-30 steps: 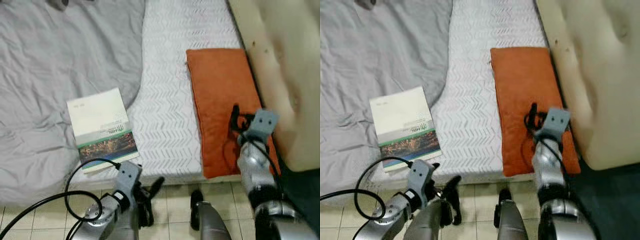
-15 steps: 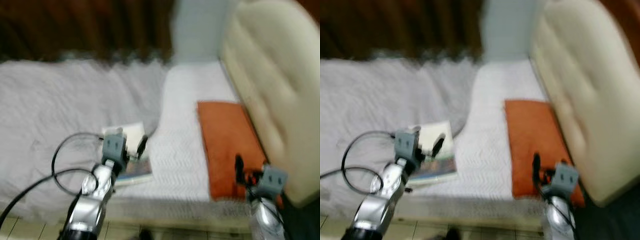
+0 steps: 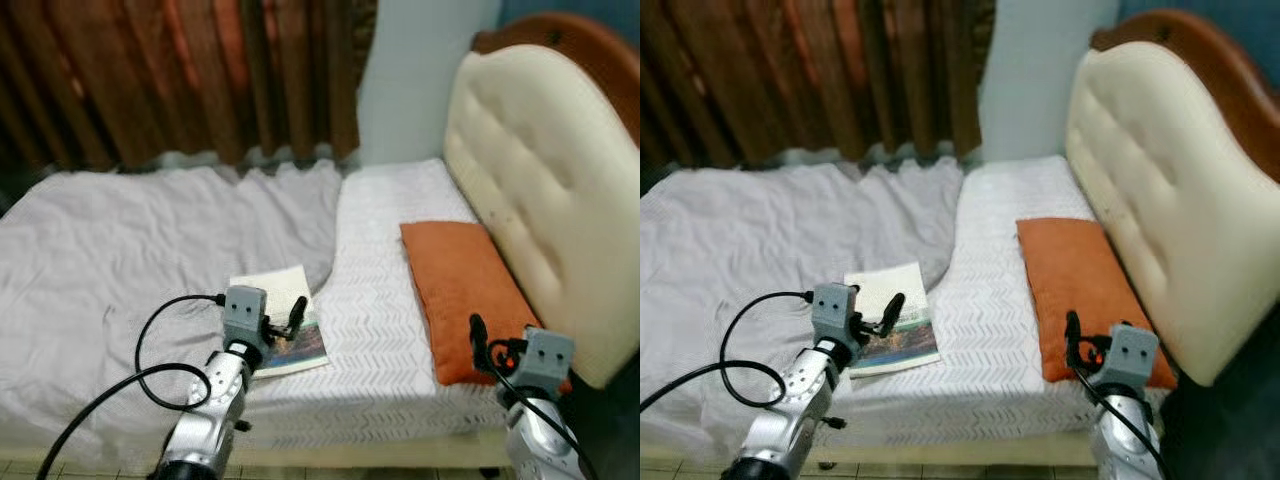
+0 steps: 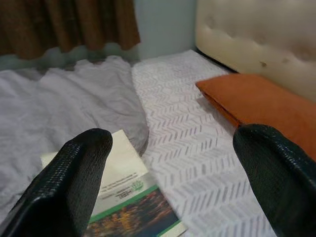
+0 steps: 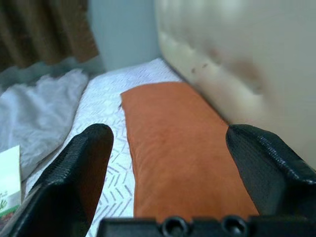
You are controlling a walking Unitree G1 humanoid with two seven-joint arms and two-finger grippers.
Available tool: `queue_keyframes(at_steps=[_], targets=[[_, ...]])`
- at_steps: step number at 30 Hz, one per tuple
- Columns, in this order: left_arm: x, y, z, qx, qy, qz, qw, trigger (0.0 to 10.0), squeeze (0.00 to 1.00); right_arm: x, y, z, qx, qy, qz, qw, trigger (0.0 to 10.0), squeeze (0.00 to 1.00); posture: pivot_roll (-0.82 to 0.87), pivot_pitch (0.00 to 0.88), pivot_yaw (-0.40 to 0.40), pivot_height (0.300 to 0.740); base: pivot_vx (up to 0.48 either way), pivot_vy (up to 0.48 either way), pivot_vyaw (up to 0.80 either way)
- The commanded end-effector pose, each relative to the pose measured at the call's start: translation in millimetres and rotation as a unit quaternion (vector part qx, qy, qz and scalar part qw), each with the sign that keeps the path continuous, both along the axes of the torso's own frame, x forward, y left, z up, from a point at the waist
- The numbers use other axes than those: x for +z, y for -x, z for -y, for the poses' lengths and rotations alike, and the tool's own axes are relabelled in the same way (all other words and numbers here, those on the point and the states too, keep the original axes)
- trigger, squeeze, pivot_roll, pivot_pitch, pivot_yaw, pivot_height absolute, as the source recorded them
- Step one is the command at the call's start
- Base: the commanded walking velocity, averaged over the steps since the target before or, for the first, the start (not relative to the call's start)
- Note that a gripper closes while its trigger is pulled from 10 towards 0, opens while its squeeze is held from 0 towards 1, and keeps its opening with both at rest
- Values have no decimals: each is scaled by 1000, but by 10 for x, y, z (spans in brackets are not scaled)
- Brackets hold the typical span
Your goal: Clean up the room
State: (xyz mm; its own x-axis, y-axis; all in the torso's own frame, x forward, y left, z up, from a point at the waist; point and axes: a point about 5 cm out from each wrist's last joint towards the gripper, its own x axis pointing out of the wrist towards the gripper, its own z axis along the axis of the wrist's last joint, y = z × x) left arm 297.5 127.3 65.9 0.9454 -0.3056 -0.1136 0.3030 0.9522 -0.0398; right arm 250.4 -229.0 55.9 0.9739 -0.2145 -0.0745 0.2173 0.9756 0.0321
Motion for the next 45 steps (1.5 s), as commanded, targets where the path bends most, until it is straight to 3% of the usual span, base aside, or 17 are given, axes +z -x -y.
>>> queue_keyframes(at_steps=[1,7,16,18,25,45], targets=[[-53,14,-87,6,-15,-8,1000,10000,0,29,-17,-51,7,5,-2,1000,10000,0,-150,5,89,740,0,480,0],[-89,43,-75,4,-4,-13,1000,10000,0,-41,42,-59,16,11,-33,999,10000,0,-145,25,73,740,0,480,-133],[-143,81,-42,10,-2,-12,1000,10000,0,-48,-44,-127,40,6,-39,998,10000,0,-126,2,60,740,0,480,-338],[-147,82,-38,8,-21,-5,1000,10000,0,-46,-62,-136,43,5,-39,998,10000,0,-123,0,58,740,0,0,0],[-125,59,-50,18,-6,-1,1000,10000,0,-60,-107,-174,53,-4,-41,998,10000,0,-117,0,56,740,0,0,0],[-149,58,-58,42,15,-8,999,10000,0,-98,-142,-224,73,-20,-54,996,10000,0,-116,13,53,740,397,268,0]])
